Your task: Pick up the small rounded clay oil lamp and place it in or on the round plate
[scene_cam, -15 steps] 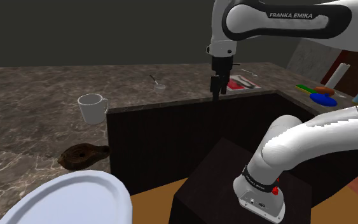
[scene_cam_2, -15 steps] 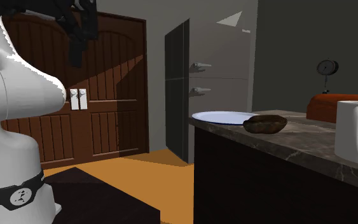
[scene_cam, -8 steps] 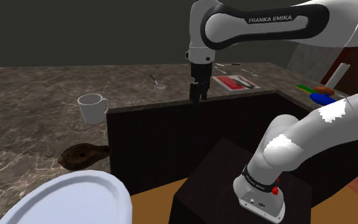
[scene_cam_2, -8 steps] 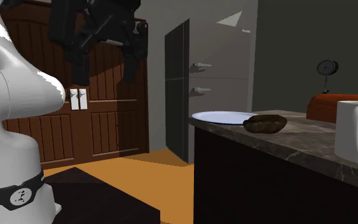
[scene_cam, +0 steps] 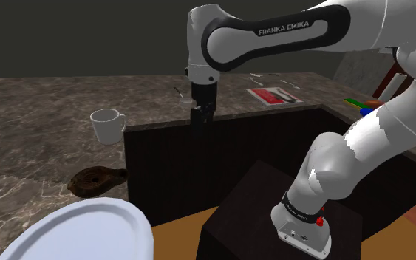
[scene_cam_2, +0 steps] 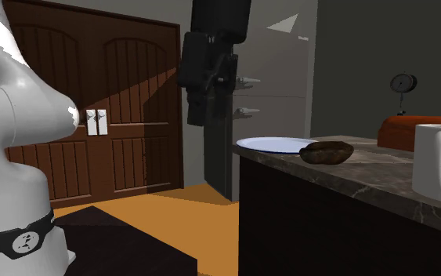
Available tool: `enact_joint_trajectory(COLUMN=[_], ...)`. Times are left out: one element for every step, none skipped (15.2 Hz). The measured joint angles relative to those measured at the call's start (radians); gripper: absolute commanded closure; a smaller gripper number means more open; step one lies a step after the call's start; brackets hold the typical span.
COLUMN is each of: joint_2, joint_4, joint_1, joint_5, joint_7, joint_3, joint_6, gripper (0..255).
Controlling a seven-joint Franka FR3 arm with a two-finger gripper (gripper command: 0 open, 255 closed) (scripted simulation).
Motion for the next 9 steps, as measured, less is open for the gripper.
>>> enact_joint_trajectory(joint_2=[0.020, 0.051, 0.071, 0.103, 0.132, 0.163, 0.192, 0.225, 0.260], joint_4=[0.012, 0.034, 0.048, 0.076, 0.091, 0.111, 0.131, 0.156, 0.185], joint_1=[0.008, 0.017, 0.025, 0.033, 0.042, 0.047, 0.055, 0.061, 0.070], joint_5=[0.003, 0.005, 0.007, 0.006, 0.006, 0.001, -0.003, -0.010, -0.017], joint_7=[0.006, 0.016, 0.024, 0.036, 0.048, 0.053, 0.062, 0.070, 0.086], joint_3=[0.013, 0.029, 0.043, 0.059, 0.076, 0.087, 0.100, 0.112, 0.129], joint_6=[0.015, 0.029, 0.042, 0.053, 0.072, 0.089, 0.104, 0.118, 0.130], gripper=[0, 0, 0, 0, 0, 0, 0, 0, 0])
